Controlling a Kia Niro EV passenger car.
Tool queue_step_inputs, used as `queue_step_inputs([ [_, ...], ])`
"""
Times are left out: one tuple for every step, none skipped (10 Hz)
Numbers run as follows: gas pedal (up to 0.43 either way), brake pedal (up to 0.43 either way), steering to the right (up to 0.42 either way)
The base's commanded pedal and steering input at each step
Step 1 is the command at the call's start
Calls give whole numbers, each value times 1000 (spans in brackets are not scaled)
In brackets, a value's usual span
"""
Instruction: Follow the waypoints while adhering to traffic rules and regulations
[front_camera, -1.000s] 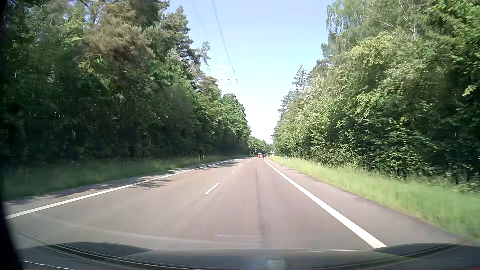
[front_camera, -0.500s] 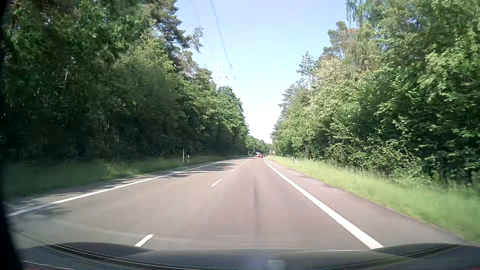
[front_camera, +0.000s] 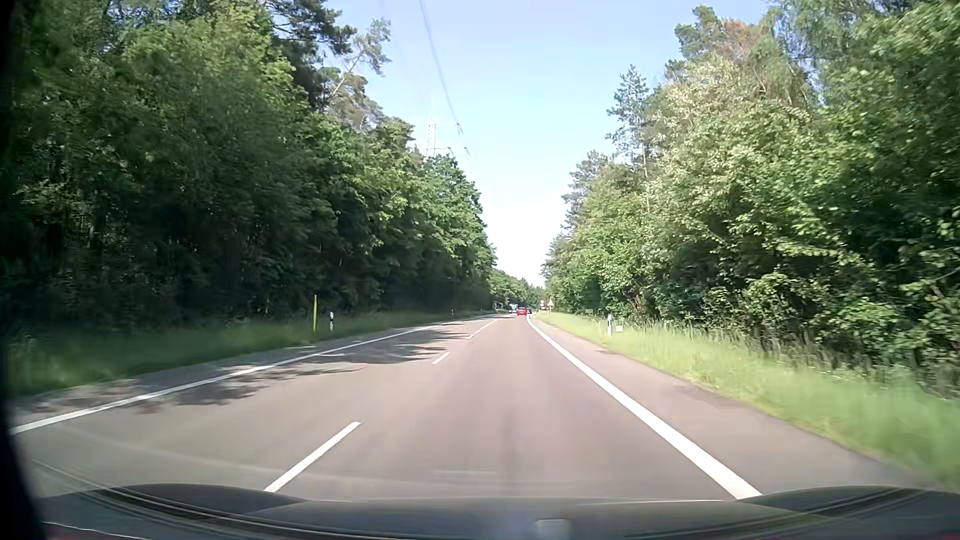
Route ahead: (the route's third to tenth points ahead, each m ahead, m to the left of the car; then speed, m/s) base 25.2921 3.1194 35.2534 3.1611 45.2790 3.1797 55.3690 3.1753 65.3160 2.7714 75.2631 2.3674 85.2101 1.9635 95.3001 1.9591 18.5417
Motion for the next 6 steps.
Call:
queue_step_inputs([
  [79, 30, 3],
  [79, 30, 3],
  [79, 30, 3],
  [79, 30, 3],
  [79, 30, 3],
  [79, 30, 3],
])
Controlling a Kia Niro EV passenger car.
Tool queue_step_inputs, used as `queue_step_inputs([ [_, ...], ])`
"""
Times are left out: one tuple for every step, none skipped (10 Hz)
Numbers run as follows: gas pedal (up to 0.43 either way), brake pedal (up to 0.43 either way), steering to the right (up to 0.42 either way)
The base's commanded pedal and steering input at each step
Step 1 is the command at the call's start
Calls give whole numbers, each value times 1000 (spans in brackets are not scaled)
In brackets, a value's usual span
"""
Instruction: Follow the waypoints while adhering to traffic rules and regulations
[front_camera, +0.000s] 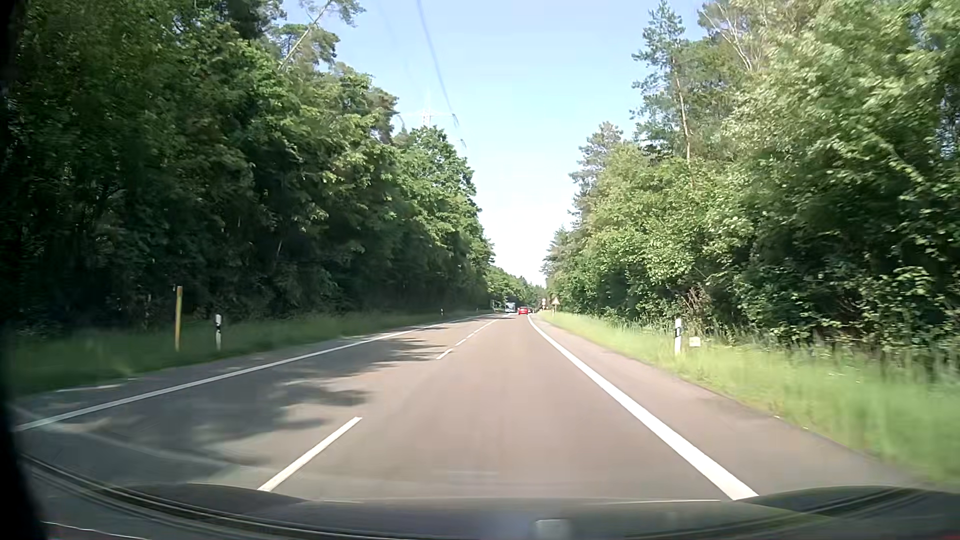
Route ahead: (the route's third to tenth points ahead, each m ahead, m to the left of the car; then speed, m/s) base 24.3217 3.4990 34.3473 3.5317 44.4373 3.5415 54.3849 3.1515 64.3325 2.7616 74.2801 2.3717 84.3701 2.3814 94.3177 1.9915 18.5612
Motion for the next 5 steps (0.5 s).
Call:
queue_step_inputs([
  [79, 30, 3],
  [79, 30, 3],
  [79, 30, 3],
  [79, 30, 3],
  [79, 30, 3],
])
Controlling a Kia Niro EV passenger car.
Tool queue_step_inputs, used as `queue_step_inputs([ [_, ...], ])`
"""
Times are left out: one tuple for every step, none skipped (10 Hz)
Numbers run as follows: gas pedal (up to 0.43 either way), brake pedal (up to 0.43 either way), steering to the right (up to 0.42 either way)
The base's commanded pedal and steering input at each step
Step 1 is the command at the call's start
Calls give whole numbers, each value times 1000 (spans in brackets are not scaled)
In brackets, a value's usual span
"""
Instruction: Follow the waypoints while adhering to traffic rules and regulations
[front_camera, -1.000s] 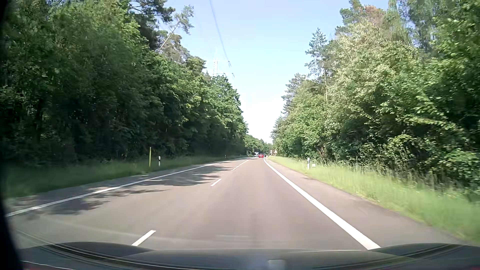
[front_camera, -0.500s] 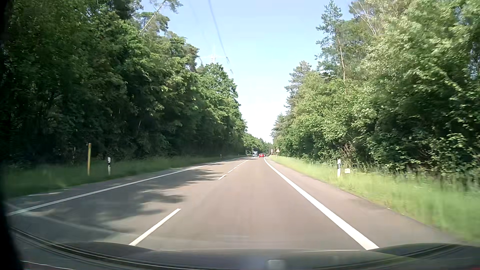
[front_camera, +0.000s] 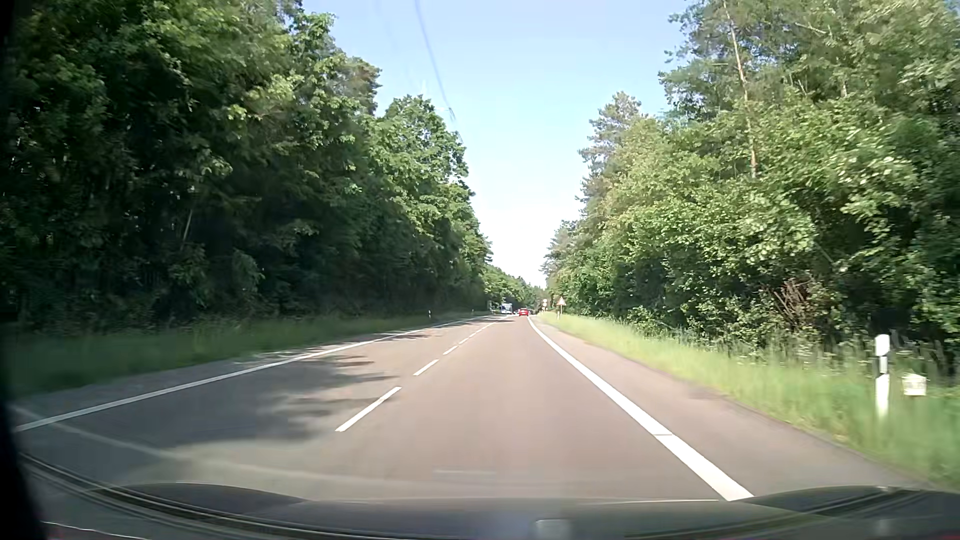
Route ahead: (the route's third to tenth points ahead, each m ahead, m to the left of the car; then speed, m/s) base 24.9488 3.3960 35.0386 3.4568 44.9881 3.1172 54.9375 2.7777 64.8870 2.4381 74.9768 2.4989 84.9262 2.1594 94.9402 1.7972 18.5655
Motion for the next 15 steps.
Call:
queue_step_inputs([
  [79, 30, 3],
  [79, 30, 3],
  [79, 30, 3],
  [79, 30, 3],
  [79, 30, 3],
  [79, 30, 3],
  [79, 30, 3],
  [79, 30, 3],
  [79, 30, 3],
  [79, 30, 3],
  [79, 30, 3],
  [79, 30, 3],
  [79, 30, 3],
  [79, 30, 3],
  [79, 30, 3],
])
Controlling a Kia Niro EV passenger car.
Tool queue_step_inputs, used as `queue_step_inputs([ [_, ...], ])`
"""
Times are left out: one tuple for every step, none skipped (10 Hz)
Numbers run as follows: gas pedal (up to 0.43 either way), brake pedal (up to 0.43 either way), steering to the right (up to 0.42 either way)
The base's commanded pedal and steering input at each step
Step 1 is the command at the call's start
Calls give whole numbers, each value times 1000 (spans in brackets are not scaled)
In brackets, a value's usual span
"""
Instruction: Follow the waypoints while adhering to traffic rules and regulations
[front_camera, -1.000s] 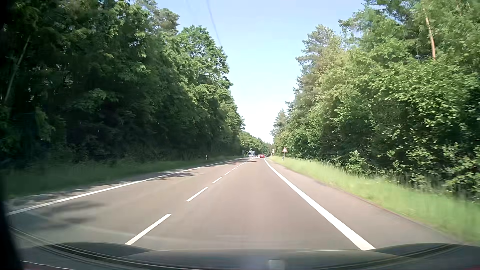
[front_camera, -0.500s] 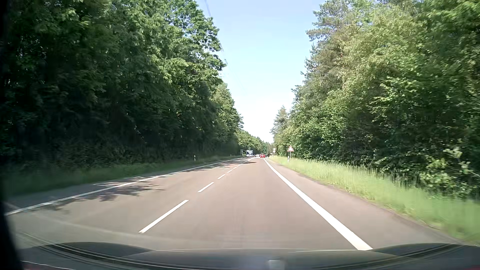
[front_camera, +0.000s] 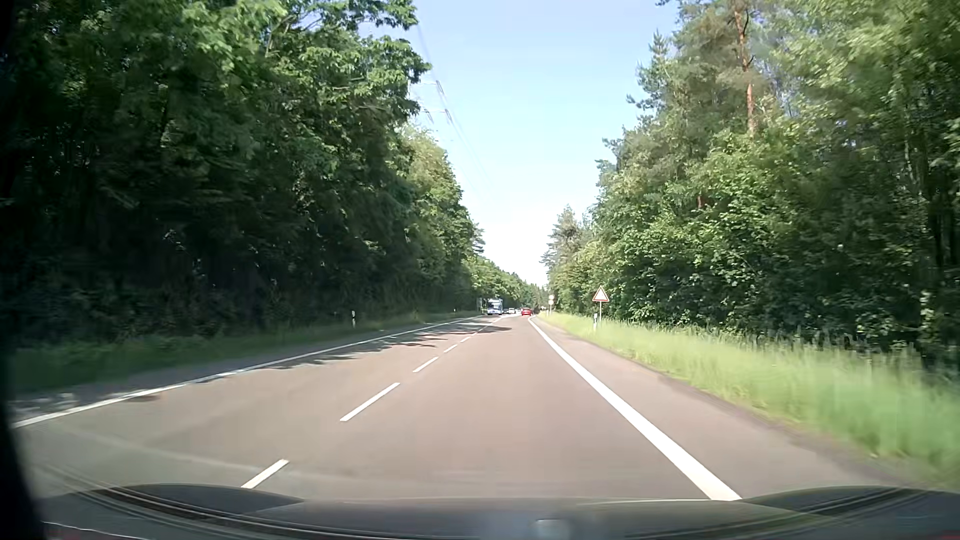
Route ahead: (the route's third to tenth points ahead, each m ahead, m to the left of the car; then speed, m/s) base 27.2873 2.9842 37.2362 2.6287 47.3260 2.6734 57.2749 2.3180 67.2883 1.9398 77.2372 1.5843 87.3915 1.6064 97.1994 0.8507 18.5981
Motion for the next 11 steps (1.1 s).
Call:
queue_step_inputs([
  [79, 30, 3],
  [79, 30, 3],
  [79, 30, 3],
  [79, 30, 3],
  [79, 30, 3],
  [79, 30, 3],
  [79, 30, 3],
  [79, 30, 3],
  [79, 30, 3],
  [79, 30, 3],
  [79, 30, 3],
])
